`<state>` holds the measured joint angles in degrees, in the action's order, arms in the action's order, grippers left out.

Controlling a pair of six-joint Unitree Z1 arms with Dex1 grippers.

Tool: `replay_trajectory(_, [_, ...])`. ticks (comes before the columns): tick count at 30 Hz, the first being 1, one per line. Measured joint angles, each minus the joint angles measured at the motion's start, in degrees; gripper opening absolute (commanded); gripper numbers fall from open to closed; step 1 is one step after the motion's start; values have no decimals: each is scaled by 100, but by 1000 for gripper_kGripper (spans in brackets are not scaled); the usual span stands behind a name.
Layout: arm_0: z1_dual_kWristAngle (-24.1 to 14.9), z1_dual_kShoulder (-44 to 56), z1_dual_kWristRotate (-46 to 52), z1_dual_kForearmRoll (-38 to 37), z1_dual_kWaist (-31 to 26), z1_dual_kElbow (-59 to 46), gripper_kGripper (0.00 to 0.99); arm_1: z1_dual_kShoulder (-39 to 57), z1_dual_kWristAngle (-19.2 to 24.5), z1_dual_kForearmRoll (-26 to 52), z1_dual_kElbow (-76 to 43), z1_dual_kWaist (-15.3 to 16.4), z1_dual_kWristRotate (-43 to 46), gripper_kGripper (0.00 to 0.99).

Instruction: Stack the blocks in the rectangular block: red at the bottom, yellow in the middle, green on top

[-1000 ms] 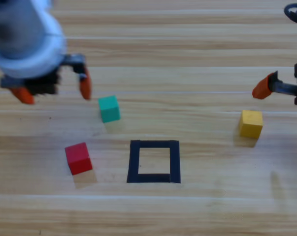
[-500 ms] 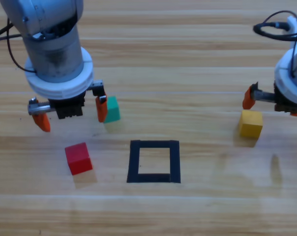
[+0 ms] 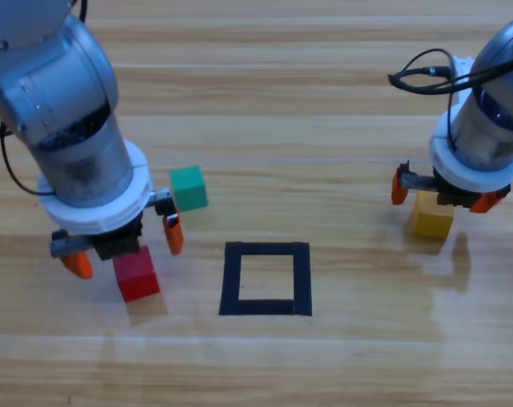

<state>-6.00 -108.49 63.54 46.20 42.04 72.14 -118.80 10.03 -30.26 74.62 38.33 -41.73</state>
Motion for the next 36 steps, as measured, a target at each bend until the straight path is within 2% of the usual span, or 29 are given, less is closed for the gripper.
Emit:
replay_trajectory(5, [1, -9, 55, -134, -1, -47, 960, -160, 0, -1, 48, 2, 0, 954])
replay_trajectory(10, [-5, -144, 209, -137, -1, -46, 962, -176, 0, -9, 106, 3, -2, 799])
replay_trajectory(14, [-41, -320, 231, -140, -1, -45, 960, -253, 0, -43, 106, 3, -5, 726])
replay_trajectory(16, [-53, -400, 231, -158, -1, -44, 960, -375, -3, -43, 106, 3, -5, 611])
replay_trajectory(20, [-80, -459, 237, -218, -1, -40, 945, -390, -10, -46, 112, 13, -4, 268])
replay_trajectory(22, [-85, -495, 237, -262, -2, -39, 940, -390, -11, -68, 112, 13, -4, 173])
replay_trajectory(29, [-86, -733, 237, -372, -3, -13, 919, -306, -11, -215, 29, 13, 85, 161])
replay_trajectory(31, [-86, -784, 236, -393, -5, -13, 905, -223, -11, -459, -8, 13, 110, 161])
replay_trajectory(33, [-92, -808, 234, -410, -10, -13, 897, 190, -11, -695, -168, 18, 338, 160])
replay_trajectory(36, [-98, -808, 201, -427, -43, -13, 822, 963, -175, -702, -341, 19, 551, 158])
